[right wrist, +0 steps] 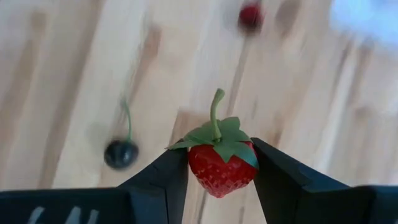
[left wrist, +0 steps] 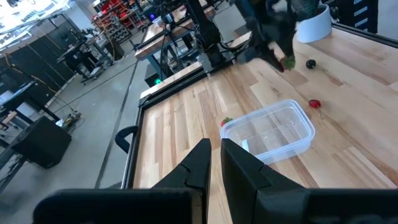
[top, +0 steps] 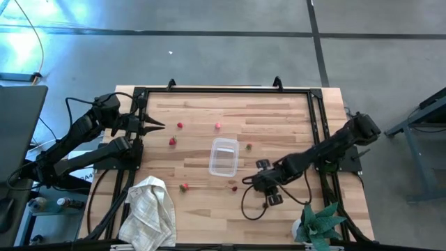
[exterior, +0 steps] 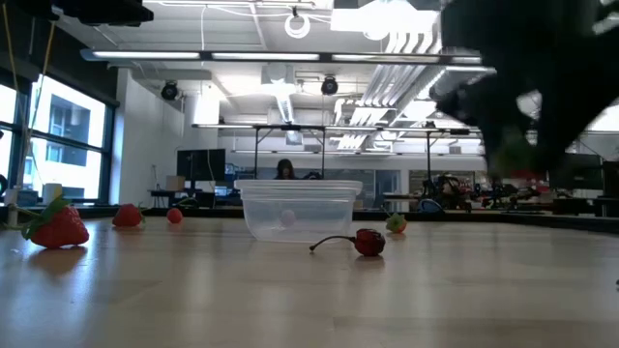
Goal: Pick and placing Produce into tupperware
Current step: Put the strawberry into the transparent bin
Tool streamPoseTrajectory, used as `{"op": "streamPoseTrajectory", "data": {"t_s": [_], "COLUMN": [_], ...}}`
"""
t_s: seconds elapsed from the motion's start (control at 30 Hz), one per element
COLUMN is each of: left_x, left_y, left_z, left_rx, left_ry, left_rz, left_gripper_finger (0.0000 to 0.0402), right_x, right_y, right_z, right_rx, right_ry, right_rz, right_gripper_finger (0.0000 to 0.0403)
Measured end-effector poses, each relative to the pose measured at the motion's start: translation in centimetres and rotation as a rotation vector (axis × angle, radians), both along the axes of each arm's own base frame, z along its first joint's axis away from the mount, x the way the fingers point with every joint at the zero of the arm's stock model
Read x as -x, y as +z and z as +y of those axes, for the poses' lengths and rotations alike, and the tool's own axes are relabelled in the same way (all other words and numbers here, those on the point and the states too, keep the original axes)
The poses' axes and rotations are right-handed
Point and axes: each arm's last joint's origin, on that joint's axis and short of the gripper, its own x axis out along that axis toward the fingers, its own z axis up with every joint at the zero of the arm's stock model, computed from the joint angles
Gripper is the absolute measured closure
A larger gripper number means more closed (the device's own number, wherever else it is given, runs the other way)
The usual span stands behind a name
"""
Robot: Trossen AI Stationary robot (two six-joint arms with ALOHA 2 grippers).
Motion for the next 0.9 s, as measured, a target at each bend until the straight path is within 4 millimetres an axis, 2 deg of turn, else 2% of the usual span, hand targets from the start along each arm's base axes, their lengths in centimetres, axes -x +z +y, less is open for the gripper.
{"op": "streamPoseTrajectory", "data": {"t_s": [0.13,0.23,0.4,0.57,0.67,0.77,0.9], "left_x": [0.0,0.0,0.0,0.0,0.0,0.0,0.0], "left_y": [0.0,0.0,0.0,0.0,0.0,0.0,0.0], "left_z": [0.0,0.0,0.0,0.0,0.0,0.0,0.0], "left_rx": [0.000,0.000,0.000,0.000,0.000,0.001,0.000], "left_ry": [0.000,0.000,0.000,0.000,0.000,0.000,0.000], "left_rz": [0.000,0.001,0.000,0.000,0.000,0.000,0.000], "left_gripper_finger": [0.0373,0.0373,0.0373,0.0373,0.0373,0.0373,0.0373], "right_x": [-1.7,-3.3,-6.0,-7.2,-7.5,-7.5,-8.3], "right_y": [3.5,6.6,11.8,16.0,17.5,18.2,16.9], "right_z": [0.1,-0.7,-4.0,-8.2,-10.4,-12.4,-14.8], "right_rx": [0.018,-0.020,-0.108,-0.146,-0.142,-0.141,-0.146], "right_ry": [-0.002,-0.059,-0.238,-0.388,-0.436,-0.476,-0.493], "right_rz": [-0.088,-0.181,-0.348,-0.477,-0.527,-0.549,-0.512], "right_gripper_finger": [0.0261,0.0261,0.0261,0.0261,0.0261,0.0261,0.0261]}}
